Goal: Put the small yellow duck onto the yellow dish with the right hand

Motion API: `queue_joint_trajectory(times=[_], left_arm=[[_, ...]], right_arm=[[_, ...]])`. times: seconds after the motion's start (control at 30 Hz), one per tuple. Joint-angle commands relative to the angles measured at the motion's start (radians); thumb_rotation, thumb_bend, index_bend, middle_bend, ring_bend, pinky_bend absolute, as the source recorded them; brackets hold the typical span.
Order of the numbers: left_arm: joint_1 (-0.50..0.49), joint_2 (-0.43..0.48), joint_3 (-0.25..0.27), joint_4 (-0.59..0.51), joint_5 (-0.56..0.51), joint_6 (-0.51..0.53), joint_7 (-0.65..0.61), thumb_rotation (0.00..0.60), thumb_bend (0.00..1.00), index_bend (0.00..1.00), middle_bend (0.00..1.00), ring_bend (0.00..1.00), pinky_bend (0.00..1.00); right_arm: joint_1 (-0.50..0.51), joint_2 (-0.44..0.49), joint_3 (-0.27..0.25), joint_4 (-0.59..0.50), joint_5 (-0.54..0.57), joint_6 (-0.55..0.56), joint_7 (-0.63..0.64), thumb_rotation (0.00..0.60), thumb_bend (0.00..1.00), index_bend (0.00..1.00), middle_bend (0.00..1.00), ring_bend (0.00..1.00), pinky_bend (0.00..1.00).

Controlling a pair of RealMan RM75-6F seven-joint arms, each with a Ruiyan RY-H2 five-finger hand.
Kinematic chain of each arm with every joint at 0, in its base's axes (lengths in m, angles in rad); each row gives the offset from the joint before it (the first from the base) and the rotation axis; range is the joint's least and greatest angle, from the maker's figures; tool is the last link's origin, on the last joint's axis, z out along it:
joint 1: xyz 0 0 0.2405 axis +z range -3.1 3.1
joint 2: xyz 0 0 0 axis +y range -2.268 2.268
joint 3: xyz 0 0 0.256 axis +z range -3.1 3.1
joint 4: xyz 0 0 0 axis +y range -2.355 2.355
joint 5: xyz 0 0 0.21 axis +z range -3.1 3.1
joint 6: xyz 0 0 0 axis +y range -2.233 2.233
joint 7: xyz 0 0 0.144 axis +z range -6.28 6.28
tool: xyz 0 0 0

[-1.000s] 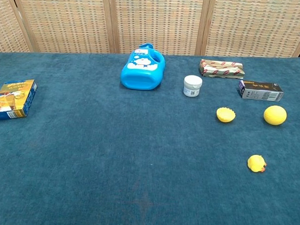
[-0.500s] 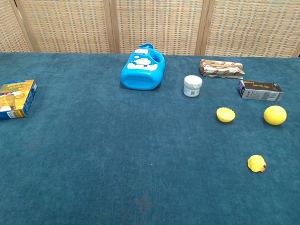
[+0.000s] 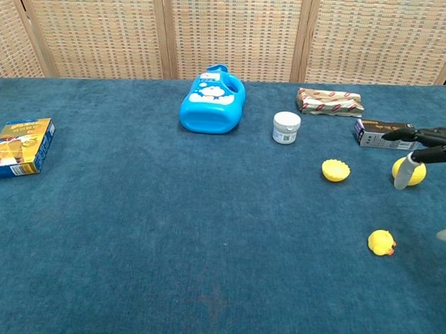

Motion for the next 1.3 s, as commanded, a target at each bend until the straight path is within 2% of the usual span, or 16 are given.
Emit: queue_joint_trajectory(times=[0.03,0.27,0.6,0.87,1.3], left_arm=[[-0.005,-0.002,-0.001,-0.001,-0.005,-0.009,0.006,0.6,0.0,0.0,0.0,0.0,0.0],[-0.01,-0.005,0.0,-0.003,-0.004,-0.018,0.018,0.6,0.0,0.0,0.0,0.0,0.0],[-0.011,-0.006,0.001,-0.005,-0.006,-0.016,0.02,0.6,0.0,0.0,0.0,0.0,0.0],[-0.012,-0.007,0.0,-0.005,-0.008,-0.017,0.022,0.6,0.0,0.0,0.0,0.0,0.0],[-0.014,-0.01,-0.002,-0.002,-0.016,-0.018,0.023,0.6,0.0,0.0,0.0,0.0,0.0]], right_arm=[[0.026,-0.031,0.004,0.016,0.04,-0.053,-0.03,0.6,0.18,0.36,0.0,0.0,0.0],[0.057,-0.082,-0.001,0.044,0.102,-0.129,-0.076,0.6,0.26,0.36,0.0,0.0,0.0],[0.08,-0.121,-0.02,0.08,0.136,-0.168,-0.097,0.6,0.27,0.37,0.0,0.0,0.0],[0.093,-0.136,-0.034,0.09,0.128,-0.16,-0.094,0.6,0.27,0.38,0.0,0.0,0.0],[0.108,-0.159,-0.048,0.126,0.142,-0.163,-0.093,0.6,0.3,0.5,0.0,0.0,0.0]])
